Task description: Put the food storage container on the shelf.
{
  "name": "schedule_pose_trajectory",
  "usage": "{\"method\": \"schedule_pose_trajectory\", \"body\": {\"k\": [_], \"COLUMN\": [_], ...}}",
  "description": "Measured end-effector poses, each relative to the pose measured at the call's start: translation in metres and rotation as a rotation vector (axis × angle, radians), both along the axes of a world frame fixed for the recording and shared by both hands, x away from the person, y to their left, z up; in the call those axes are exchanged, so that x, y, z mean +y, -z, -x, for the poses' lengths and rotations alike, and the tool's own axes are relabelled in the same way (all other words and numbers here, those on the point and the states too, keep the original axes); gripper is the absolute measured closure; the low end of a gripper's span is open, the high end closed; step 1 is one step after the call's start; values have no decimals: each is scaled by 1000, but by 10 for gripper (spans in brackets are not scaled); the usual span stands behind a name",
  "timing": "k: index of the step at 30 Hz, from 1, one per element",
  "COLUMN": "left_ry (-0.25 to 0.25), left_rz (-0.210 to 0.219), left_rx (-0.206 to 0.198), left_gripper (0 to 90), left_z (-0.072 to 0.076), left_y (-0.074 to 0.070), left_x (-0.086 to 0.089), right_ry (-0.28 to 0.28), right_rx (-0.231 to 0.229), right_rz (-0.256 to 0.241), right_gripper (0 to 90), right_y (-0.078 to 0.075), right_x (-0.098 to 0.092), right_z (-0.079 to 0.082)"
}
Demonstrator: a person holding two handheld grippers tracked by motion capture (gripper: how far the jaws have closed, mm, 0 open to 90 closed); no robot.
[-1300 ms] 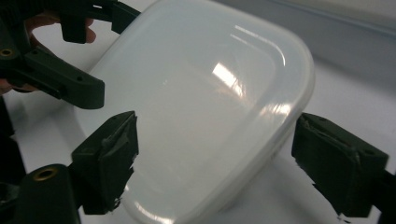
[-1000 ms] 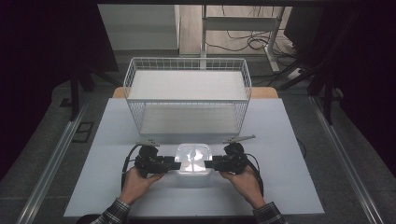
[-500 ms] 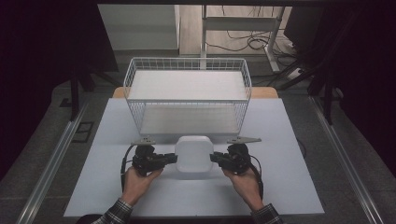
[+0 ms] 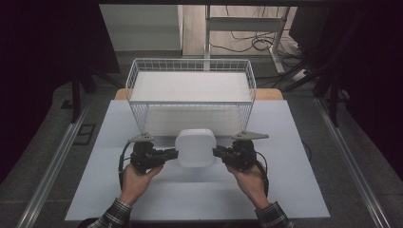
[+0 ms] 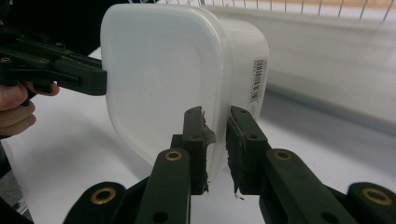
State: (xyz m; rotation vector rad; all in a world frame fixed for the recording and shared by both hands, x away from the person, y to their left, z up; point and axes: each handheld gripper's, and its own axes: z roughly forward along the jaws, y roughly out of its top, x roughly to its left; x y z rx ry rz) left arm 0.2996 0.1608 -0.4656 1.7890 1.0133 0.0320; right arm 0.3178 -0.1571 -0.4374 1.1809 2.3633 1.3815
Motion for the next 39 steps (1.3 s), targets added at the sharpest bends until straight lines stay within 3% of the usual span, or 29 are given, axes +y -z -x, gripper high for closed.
{"method": "schedule_pose_trajectory", "body": {"k": [20, 30, 39], "left_ry": [-44, -66, -67], "left_rz": [8, 7, 12], "left_rx": [-89, -143, -178], "left_gripper": [802, 802, 802], "left_z": [-20, -29, -45], "left_y": [-58, -97, -132], "left_x": [10, 16, 21], "right_ry": [-6, -14, -8], "right_rx": [-89, -130, -174], "right_rz": [-26, -72, -100], "right_gripper": [773, 774, 773], "right_y": [-56, -90, -123], "right_x": [13, 17, 22], "right_z": [-23, -36, -51]}}
